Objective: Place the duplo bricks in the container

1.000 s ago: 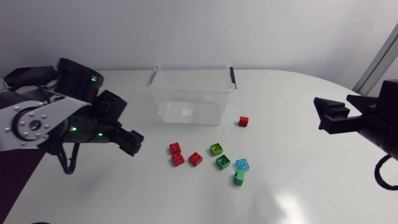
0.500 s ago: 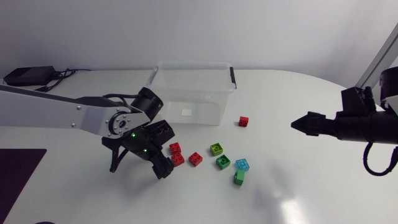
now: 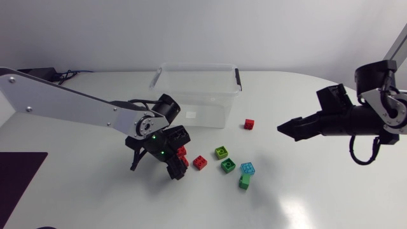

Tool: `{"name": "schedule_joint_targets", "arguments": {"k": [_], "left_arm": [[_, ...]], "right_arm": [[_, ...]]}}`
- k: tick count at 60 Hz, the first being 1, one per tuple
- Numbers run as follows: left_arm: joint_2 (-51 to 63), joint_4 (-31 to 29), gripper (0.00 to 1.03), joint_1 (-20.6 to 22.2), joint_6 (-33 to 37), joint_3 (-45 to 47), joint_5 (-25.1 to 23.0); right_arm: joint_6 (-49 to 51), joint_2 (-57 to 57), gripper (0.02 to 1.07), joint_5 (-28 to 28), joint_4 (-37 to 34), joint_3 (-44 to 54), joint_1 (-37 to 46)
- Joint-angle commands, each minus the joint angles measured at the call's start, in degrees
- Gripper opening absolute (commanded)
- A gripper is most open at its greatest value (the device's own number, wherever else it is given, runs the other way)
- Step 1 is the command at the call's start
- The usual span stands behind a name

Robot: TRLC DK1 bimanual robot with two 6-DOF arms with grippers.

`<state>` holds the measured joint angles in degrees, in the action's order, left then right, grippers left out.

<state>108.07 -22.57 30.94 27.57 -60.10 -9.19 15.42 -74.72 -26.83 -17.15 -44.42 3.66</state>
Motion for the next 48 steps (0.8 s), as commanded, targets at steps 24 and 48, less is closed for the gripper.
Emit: {"name": "schedule_joint_targets", "arguments": {"k": [24, 48], "left_arm": [[-3.0, 0.2, 0.29, 1.6, 7.1, 3.2, -5.5], [-18.3, -10.7, 0.28, -3.5, 7.6, -4.8, -5.5]], "right_arm": [[14.0, -29.6, 1.02, 1.5, 5.9, -16.0, -4.6], [16.6, -44.1, 0.97, 2.7, 7.1, -27.3, -7.5]]}}
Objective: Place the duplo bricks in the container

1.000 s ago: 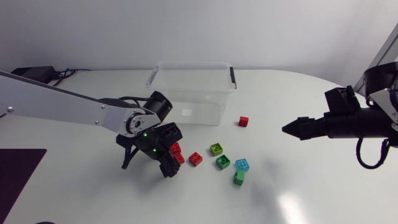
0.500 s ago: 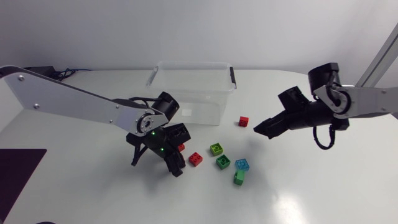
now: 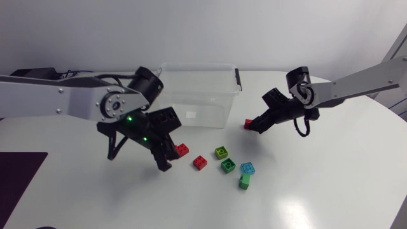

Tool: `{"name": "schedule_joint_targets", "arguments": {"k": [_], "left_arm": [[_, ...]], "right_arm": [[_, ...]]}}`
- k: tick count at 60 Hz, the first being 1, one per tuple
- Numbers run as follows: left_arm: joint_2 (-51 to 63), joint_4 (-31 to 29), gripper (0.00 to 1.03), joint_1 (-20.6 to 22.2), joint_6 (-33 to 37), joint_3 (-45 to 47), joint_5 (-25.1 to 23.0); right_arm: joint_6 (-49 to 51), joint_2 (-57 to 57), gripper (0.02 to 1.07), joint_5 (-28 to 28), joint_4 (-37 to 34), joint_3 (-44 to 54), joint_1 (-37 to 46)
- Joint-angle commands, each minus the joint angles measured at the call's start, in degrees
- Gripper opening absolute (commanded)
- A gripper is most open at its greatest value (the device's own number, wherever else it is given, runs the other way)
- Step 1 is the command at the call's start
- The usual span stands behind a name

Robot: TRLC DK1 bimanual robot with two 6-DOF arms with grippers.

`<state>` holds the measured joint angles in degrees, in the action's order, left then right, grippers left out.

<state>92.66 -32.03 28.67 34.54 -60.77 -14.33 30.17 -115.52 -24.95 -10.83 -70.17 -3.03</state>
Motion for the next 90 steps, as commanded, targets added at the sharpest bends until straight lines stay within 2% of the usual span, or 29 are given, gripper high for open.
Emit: {"name": "schedule_joint_targets", "arguments": {"k": [1, 5, 9, 13, 17, 18, 28, 35, 40, 46, 48, 53, 55, 59, 69, 79, 90], "left_arm": [[-3.5, -1.9, 0.28, -1.7, 0.5, -5.1, -0.4], [-4.3, -2.4, 0.28, -3.2, -0.1, -8.4, -0.4], [-4.4, -2.5, 0.28, -4.3, -0.4, -11.2, -0.4], [-3.8, -2.0, 0.28, -6.1, -1.9, -14.5, -0.5], [-2.6, 0.0, 0.28, -6.9, -3.4, -17.2, -0.4], [-2.2, 0.6, 0.28, -7.3, -4.1, -17.6, -0.5], [3.5, 9.6, 0.28, -8.2, -11.1, -22.2, -0.3], [9.0, 15.8, 0.29, -8.2, -15.7, -25.9, 2.2], [12.8, 18.0, 0.30, -7.3, -16.1, -28.1, 4.9], [17.1, 21.5, 0.32, -7.4, -17.3, -30.6, 7.4], [18.6, 22.2, 0.41, -7.6, -17.6, -31.7, 8.6], [20.8, 24.8, 0.76, -8.1, -17.9, -33.2, 11.2], [21.0, 25.3, 0.85, -8.5, -18.2, -33.4, 11.4], [20.5, 25.3, 0.92, -9.2, -19.3, -33.7, 12.0], [12.4, 25.4, 0.97, -10.5, -19.7, -26.5, 12.0], [0.1, 21.7, 0.97, -9.8, -17.5, -14.3, 7.8], [-8.6, 19.4, 0.97, -7.2, -11.2, 1.2, 5.6]], "right_arm": [[2.1, -4.2, 0.95, 1.1, 1.1, -2.0, -1.1], [2.1, -6.6, 0.92, 1.5, 1.1, -3.7, -1.5], [2.6, -8.0, 0.83, 1.7, 1.2, -4.7, -1.9], [3.4, -8.8, 0.66, 2.4, 1.4, -4.9, -2.3], [3.6, -8.8, 0.39, 3.3, 2.0, -4.7, -2.4], [3.7, -8.8, 0.34, 3.3, 2.1, -4.6, -2.4], [3.2, -5.8, 0.24, 4.0, 2.4, -0.6, -1.9], [3.0, 2.6, 0.22, 4.5, 2.5, 5.7, -0.7], [3.2, 8.6, 0.22, 5.6, 1.7, 9.6, -0.6], [3.1, 16.6, 0.22, 6.6, -2.2, 11.8, -0.7], [2.7, 18.9, 0.22, 6.8, -3.6, 11.9, -0.8], [1.0, 25.2, 0.22, 7.0, -8.8, 10.8, -1.9], [0.3, 27.0, 0.22, 7.1, -10.5, 10.0, -2.5], [-1.0, 29.8, 0.22, 7.8, -13.5, 7.8, -4.4], [-6.1, 31.6, 0.22, 8.8, -19.1, -1.1, -10.2], [-9.3, 26.3, 0.22, 11.9, -20.0, -10.8, -15.4], [-11.6, 18.1, 0.23, 12.0, -19.2, -19.4, -18.2]]}}
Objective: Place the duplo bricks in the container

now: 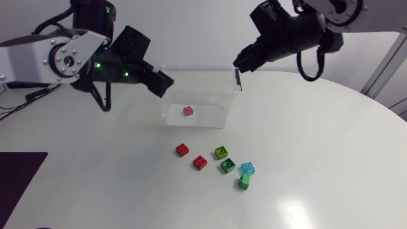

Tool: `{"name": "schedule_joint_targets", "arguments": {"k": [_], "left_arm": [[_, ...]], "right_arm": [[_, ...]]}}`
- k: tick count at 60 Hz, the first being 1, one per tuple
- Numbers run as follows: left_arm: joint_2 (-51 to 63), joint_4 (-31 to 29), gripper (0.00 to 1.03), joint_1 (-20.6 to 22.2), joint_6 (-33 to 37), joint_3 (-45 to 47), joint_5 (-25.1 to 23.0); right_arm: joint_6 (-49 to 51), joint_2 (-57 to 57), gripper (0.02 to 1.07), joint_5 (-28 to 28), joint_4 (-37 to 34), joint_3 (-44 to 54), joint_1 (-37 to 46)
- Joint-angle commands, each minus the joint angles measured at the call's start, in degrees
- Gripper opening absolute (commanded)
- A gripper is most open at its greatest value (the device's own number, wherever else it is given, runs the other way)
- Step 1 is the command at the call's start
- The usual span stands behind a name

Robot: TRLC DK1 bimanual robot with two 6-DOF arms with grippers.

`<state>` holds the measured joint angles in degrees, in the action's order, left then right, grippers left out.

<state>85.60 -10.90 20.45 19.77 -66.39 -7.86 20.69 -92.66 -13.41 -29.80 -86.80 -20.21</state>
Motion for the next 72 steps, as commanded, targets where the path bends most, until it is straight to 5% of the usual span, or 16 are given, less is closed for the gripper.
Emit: {"name": "schedule_joint_targets", "arguments": {"k": [1, 15, 27, 29, 37, 56, 62, 68, 72], "left_arm": [[-1.7, -1.8, 0.97, 1.0, 3.9, 7.5, -0.9], [-0.9, 0.2, 0.97, 1.3, 9.1, 17.8, -2.1], [7.7, 2.5, 0.97, 2.4, 10.7, 17.8, -3.6], [9.3, 2.8, 0.97, 3.0, 11.1, 17.4, -3.6], [16.2, 6.5, 0.97, 4.6, 11.3, 15.3, -3.6], [25.8, 7.5, 0.93, 5.7, 11.2, 7.9, -3.6], [27.7, 8.2, 0.80, 6.2, 10.7, 6.9, -3.6], [30.2, 7.3, 0.25, 6.4, 9.8, 4.6, -4.1], [31.1, 5.4, 0.25, 6.5, 9.8, 3.7, -4.4]], "right_arm": [[-2.2, -5.5, 0.23, 0.6, -0.3, -3.4, -1.2], [-2.8, -16.0, 0.23, 1.3, 0.5, -13.3, -2.8], [-2.9, -26.1, 0.27, 2.5, 0.4, -21.8, -2.7], [-3.0, -27.0, 0.36, 2.5, 0.3, -22.6, -2.7], [-3.4, -25.6, 1.03, 2.7, -0.3, -21.4, -2.6], [-3.2, -0.1, 1.03, 0.9, 1.3, 8.6, -1.9], [-2.8, 7.6, 1.03, -0.2, 1.3, 20.3, -1.9], [0.8, 13.8, 1.02, -0.5, 0.1, 30.7, -2.2], [3.6, 15.9, 1.02, -0.6, -0.3, 35.1, -1.4]]}}
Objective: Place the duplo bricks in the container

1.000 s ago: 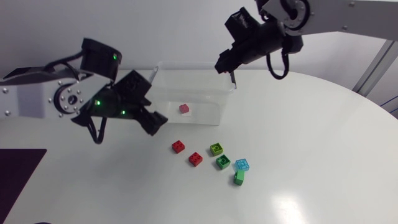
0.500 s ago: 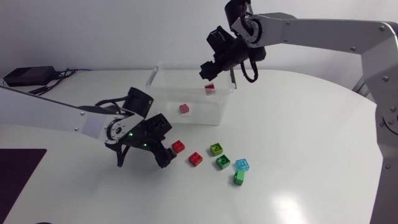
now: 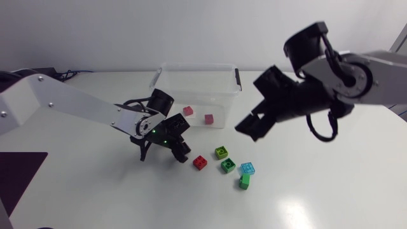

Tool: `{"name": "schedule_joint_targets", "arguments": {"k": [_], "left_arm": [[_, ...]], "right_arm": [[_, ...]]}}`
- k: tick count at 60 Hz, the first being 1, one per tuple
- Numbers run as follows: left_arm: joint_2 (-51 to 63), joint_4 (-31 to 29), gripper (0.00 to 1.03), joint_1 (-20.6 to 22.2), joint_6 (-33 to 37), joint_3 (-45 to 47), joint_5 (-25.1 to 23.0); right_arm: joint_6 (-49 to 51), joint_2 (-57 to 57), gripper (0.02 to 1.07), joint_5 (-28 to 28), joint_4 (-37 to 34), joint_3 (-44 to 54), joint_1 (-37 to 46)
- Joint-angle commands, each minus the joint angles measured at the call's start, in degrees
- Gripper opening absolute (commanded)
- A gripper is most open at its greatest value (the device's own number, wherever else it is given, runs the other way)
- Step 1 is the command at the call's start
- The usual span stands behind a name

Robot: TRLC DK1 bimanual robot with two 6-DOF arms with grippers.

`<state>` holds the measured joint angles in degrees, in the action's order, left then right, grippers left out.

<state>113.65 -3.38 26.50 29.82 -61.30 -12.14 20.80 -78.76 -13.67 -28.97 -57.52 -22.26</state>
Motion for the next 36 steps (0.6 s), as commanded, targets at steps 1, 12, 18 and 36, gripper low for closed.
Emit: {"name": "schedule_joint_targets", "arguments": {"k": [1, 12, 18, 36], "left_arm": [[3.2, -2.3, 0.25, 0.6, -0.3, -1.4, -0.1], [0.9, -4.6, 0.22, 2.1, -0.4, -0.3, 0.0], [-3.7, -7.6, 0.22, 1.9, 0.0, 0.4, 0.0], [-25.5, -16.6, 0.22, -2.7, -1.1, -4.5, 0.1]], "right_arm": [[4.4, 2.5, 1.02, -0.3, -1.1, 6.8, 1.2], [5.5, 0.3, 1.02, 0.3, 0.0, 12.6, 4.7], [2.7, -3.1, 1.02, 1.4, 0.4, 11.5, 4.9], [-4.9, -13.3, 0.97, 1.3, -1.8, 5.2, 3.4]]}}
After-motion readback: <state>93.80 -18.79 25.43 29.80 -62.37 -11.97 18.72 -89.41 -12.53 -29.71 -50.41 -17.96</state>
